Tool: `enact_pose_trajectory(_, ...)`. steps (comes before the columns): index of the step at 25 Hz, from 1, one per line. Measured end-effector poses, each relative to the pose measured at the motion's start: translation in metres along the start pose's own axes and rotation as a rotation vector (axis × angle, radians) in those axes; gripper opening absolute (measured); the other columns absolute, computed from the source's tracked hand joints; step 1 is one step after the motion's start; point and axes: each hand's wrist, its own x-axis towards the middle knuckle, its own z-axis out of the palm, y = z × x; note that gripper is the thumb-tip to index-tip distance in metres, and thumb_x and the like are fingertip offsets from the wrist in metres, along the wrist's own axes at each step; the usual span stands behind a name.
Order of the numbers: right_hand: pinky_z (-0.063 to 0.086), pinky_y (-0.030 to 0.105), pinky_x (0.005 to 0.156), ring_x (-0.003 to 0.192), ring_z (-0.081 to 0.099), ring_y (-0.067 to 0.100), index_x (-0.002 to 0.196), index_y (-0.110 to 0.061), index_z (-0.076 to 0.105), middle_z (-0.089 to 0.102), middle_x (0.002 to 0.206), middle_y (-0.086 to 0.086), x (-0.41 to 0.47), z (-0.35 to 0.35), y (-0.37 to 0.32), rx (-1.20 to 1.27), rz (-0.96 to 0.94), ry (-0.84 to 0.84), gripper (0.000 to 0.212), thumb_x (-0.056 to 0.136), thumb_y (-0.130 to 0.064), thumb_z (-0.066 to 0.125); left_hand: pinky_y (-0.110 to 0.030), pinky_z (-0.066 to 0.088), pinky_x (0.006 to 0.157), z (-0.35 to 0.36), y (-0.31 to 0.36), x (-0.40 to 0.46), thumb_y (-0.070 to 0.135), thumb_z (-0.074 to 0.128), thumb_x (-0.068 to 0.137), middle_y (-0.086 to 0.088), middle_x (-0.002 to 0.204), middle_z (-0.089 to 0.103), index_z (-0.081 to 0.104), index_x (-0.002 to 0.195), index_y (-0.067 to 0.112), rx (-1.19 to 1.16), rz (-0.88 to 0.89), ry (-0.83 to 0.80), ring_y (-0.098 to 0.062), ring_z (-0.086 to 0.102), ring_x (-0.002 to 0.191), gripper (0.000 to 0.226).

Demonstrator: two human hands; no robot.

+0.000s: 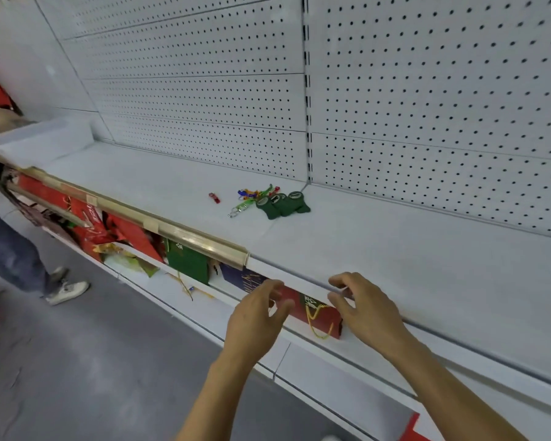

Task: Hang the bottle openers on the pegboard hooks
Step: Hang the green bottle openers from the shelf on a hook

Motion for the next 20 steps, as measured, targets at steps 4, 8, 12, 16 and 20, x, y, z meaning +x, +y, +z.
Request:
enact_pose_trajectory(4, 0.043, 0.028, 0.082, 0.106, 0.057, 0.008, 0.117, -0.03, 0.057, 0.06, 0.121, -0.013, 0.082, 0.017, -0.014, 0.009, 0.01, 0.01, 0.023, 0.095, -0.034, 0.051, -0.028, 0.055, 0.082, -0.014, -0.021, 0.082, 0.042, 0.057, 0.093, 0.008, 0.112, 0.065, 0.051, 0.126, 0.028, -0.105, -0.035, -0.055, -0.007, 0.062, 0.095, 0.037)
enact_pose_trajectory(8, 0.046, 0.029, 0.083, 0.104, 0.059, 0.01, 0.117, -0.029, 0.058, 0.061, 0.119, -0.01, 0.177, 0.039, -0.031, 0.03, 0.033, 0.043, 0.023, 0.095, -0.033, 0.051, -0.031, 0.054, 0.084, -0.024, -0.038, 0.182, 0.041, 0.057, 0.093, 0.004, 0.121, 0.061, 0.047, 0.132, 0.026, -0.103, -0.087, -0.087, -0.012, 0.062, 0.097, 0.043)
enact_pose_trajectory(12, 0.05, 0.035, 0.086, 0.104, 0.059, 0.013, 0.114, -0.028, 0.06, 0.062, 0.117, -0.007, 0.257, 0.059, -0.036, -0.033, 0.064, 0.063, 0.021, 0.095, -0.03, 0.053, -0.034, 0.045, 0.091, -0.022, -0.056, 0.27, 0.037, 0.058, 0.093, -0.003, 0.133, 0.054, 0.043, 0.135, 0.018, -0.061, -0.132, -0.026, -0.022, 0.057, 0.114, 0.049)
enact_pose_trajectory(16, 0.05, 0.034, 0.081, 0.109, 0.053, 0.017, 0.121, -0.021, 0.056, 0.056, 0.124, 0.0, 0.308, 0.077, -0.038, -0.208, 0.097, 0.078, 0.027, 0.094, -0.026, 0.053, -0.039, 0.046, 0.083, -0.008, -0.068, 0.331, 0.043, 0.055, 0.092, -0.011, 0.139, 0.043, 0.034, 0.136, 0.01, 0.191, -0.153, -0.108, -0.031, 0.054, 0.117, 0.06)
enact_pose_trajectory(20, 0.043, 0.03, 0.073, 0.116, 0.045, 0.02, 0.127, -0.016, 0.046, 0.047, 0.13, 0.004, 0.329, 0.092, -0.036, -0.403, 0.161, 0.01, 0.041, 0.091, -0.033, 0.055, -0.043, 0.047, 0.089, 0.0, -0.08, 0.372, 0.051, 0.064, 0.082, -0.015, 0.142, 0.04, 0.034, 0.136, 0.01, 0.327, -0.033, -0.241, -0.034, 0.049, 0.12, 0.074)
